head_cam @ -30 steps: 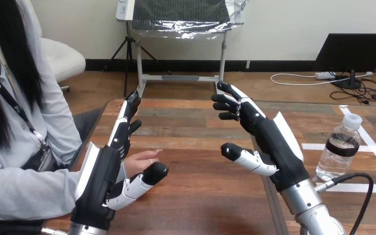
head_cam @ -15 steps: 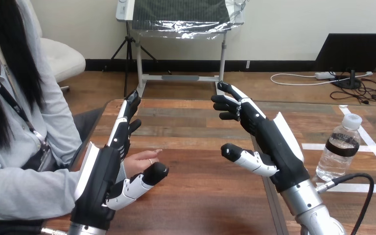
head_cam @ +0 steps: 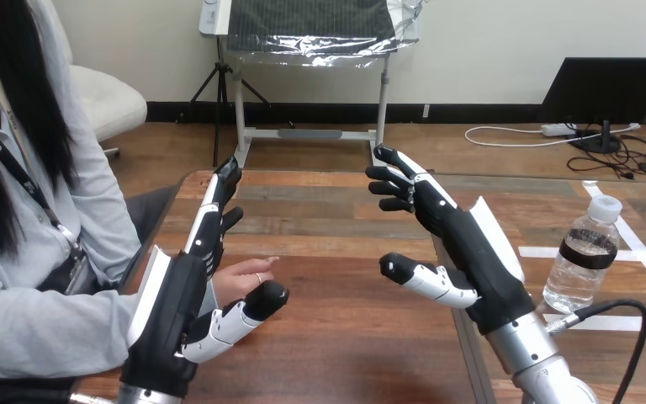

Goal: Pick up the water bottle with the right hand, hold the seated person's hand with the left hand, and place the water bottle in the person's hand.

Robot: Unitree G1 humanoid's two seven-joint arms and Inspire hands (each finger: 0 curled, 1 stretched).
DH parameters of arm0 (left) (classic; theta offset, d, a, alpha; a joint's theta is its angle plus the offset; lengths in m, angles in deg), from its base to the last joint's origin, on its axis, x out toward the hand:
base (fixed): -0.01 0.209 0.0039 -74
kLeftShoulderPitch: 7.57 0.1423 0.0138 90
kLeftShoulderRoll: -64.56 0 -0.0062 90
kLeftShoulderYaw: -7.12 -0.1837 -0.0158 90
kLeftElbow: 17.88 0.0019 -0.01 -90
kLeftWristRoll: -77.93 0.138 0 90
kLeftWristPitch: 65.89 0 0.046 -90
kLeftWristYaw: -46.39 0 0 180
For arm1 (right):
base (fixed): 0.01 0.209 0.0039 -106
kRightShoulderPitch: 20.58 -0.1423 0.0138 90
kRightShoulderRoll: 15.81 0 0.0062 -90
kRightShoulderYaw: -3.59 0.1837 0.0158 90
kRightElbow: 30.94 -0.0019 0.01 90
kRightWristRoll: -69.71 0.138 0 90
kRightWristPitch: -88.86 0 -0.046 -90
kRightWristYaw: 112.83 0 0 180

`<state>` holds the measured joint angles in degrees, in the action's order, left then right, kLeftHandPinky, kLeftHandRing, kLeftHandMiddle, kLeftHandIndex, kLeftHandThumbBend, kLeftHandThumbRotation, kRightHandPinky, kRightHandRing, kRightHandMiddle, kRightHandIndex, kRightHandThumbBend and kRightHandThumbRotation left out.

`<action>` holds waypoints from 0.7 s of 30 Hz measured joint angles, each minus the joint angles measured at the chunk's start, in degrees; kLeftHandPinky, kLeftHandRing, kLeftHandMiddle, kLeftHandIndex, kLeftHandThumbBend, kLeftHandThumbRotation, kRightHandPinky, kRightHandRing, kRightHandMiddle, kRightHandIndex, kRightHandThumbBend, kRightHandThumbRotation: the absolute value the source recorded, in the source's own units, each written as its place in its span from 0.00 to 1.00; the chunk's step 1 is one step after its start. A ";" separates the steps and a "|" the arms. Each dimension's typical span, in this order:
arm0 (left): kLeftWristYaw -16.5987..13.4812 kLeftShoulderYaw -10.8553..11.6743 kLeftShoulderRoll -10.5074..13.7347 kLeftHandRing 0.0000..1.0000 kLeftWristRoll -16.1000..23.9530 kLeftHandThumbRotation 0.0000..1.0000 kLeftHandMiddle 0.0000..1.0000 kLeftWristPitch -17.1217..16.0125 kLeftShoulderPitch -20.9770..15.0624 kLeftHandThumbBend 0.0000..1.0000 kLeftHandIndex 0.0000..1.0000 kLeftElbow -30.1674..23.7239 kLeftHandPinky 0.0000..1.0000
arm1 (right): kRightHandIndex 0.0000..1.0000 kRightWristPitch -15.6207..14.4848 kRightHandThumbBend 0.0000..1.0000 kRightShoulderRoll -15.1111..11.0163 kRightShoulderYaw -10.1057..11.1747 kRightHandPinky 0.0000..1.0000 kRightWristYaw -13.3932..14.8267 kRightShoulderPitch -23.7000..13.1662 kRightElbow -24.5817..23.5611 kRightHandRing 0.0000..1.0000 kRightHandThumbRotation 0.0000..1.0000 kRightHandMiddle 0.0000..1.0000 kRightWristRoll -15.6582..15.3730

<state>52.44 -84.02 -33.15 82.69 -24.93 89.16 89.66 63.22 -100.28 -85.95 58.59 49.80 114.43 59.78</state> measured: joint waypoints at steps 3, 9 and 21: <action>0.08 0.00 0.08 1.00 -0.10 0.79 1.00 0.00 0.05 1.00 1.00 -0.08 0.93 | 0.93 0.00 1.00 -0.36 0.00 0.78 0.21 0.00 -0.08 0.84 0.78 0.88 -0.05; 0.11 0.02 0.14 1.00 -0.40 0.79 1.00 0.00 0.08 1.00 1.00 -0.39 0.94 | 0.93 0.00 1.00 -1.12 0.06 0.77 0.80 0.00 -0.33 0.84 0.75 0.87 0.12; 0.31 0.03 0.19 1.00 -0.78 0.78 1.00 0.00 0.11 1.00 1.00 -0.62 0.95 | 0.92 0.10 1.00 -1.50 1.12 0.75 1.69 -0.02 -0.49 0.83 0.67 0.86 4.12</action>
<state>52.75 -84.00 -32.96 81.91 -24.93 89.27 89.04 63.31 -101.79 -84.83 60.28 49.78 113.94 63.91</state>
